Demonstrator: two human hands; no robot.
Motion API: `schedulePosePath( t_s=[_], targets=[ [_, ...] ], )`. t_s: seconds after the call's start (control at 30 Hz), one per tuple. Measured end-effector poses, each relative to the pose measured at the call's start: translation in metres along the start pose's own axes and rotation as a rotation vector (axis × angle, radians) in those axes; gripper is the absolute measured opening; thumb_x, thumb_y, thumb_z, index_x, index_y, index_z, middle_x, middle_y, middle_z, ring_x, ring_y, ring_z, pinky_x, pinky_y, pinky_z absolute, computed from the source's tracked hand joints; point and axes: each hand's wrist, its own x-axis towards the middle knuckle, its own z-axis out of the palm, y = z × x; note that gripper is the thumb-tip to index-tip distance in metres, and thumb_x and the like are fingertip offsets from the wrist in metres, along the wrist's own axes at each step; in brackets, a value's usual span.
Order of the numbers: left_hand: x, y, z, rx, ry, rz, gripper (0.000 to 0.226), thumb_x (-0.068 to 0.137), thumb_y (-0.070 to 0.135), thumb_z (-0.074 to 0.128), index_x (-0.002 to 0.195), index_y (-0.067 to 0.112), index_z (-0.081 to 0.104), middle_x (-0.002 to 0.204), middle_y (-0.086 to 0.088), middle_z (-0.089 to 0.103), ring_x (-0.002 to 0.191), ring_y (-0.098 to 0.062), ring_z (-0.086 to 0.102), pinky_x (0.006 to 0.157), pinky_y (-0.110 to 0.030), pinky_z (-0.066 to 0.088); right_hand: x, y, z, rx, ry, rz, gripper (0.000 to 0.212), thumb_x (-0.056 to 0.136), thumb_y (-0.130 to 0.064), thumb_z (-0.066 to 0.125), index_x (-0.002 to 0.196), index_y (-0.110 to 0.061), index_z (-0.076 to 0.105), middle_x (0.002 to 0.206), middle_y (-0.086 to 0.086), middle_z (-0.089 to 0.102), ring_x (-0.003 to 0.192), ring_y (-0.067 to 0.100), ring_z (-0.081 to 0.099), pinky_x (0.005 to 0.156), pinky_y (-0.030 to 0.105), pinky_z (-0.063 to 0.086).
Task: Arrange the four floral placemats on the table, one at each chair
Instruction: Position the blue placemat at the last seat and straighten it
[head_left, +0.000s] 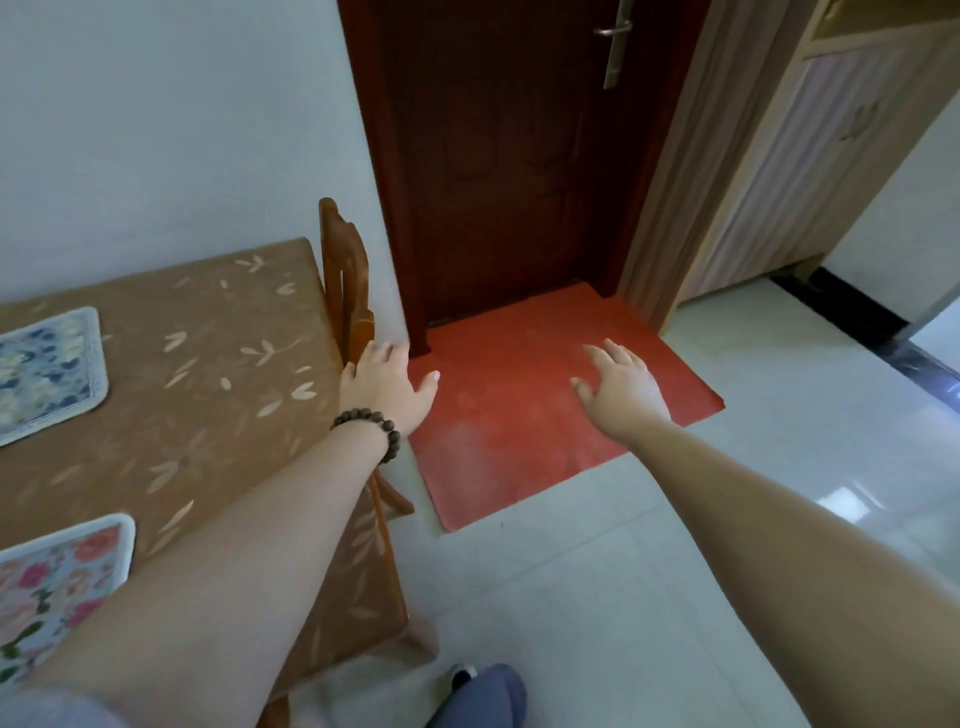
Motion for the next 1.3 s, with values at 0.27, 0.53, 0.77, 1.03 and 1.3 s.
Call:
schedulePosePath(
  t_s=[0.27, 0.53, 0.77, 1.03, 1.3],
  targets=[
    [0.101, -0.033, -0.018, -0.017, 0.132, -0.185, 0.063, 0.091, 0.053, 0.038, 0.143, 0.017, 0.031, 0.151, -0.007, 0.030, 0.141, -0.024, 0.020, 0.111, -0.047, 0.023, 0.132, -0.060, 0.017, 0.005, -0.063, -0.257, 0.054, 0.095, -0.037, 0.045, 0.145, -0.020, 0.031, 0.155, 0.008, 0.025, 0.144, 0.024, 0.013, 0.117, 0.043, 0.016],
    [0.217, -0.112, -0.005, -0.108, 0.142, -0.490, 0.065, 0.091, 0.055, 0.038, 0.146, 0.022, 0.026, 0.154, -0.004, 0.024, 0.143, -0.022, 0.013, 0.114, -0.047, 0.016, 0.307, -0.164, 0.074, -0.071, -0.213, -0.516, 0.054, 0.096, -0.037, 0.044, 0.145, -0.019, 0.031, 0.154, 0.009, 0.027, 0.144, 0.024, 0.014, 0.117, 0.043, 0.016],
    [0.261, -0.177, -0.015, -0.120, 0.123, -0.738, 0.069, 0.092, 0.058, 0.032, 0.148, 0.021, 0.019, 0.155, -0.004, 0.021, 0.143, -0.021, 0.013, 0.115, -0.045, 0.016, 0.392, -0.279, 0.110, -0.077, -0.238, -0.780, 0.051, 0.098, -0.039, 0.038, 0.144, -0.016, 0.033, 0.153, 0.010, 0.029, 0.144, 0.025, 0.013, 0.118, 0.044, 0.015],
    [0.247, -0.225, -0.006, -0.123, 0.169, -1.009, 0.069, 0.090, 0.057, 0.034, 0.148, 0.021, 0.021, 0.155, -0.004, 0.022, 0.142, -0.022, 0.015, 0.114, -0.046, 0.016, 0.414, -0.382, 0.150, -0.053, -0.382, -1.034, 0.053, 0.096, -0.038, 0.040, 0.143, -0.013, 0.034, 0.153, 0.011, 0.027, 0.144, 0.026, 0.010, 0.118, 0.042, 0.010],
    [0.247, -0.266, 0.012, -0.088, 0.223, -1.255, 0.069, 0.090, 0.055, 0.038, 0.147, 0.020, 0.021, 0.155, -0.006, 0.021, 0.143, -0.023, 0.014, 0.114, -0.047, 0.015, 0.439, -0.457, 0.213, -0.098, -0.487, -1.301, 0.044, 0.096, -0.033, 0.043, 0.135, -0.012, 0.043, 0.147, 0.013, 0.038, 0.143, 0.028, 0.017, 0.116, 0.045, 0.015]
  ],
)
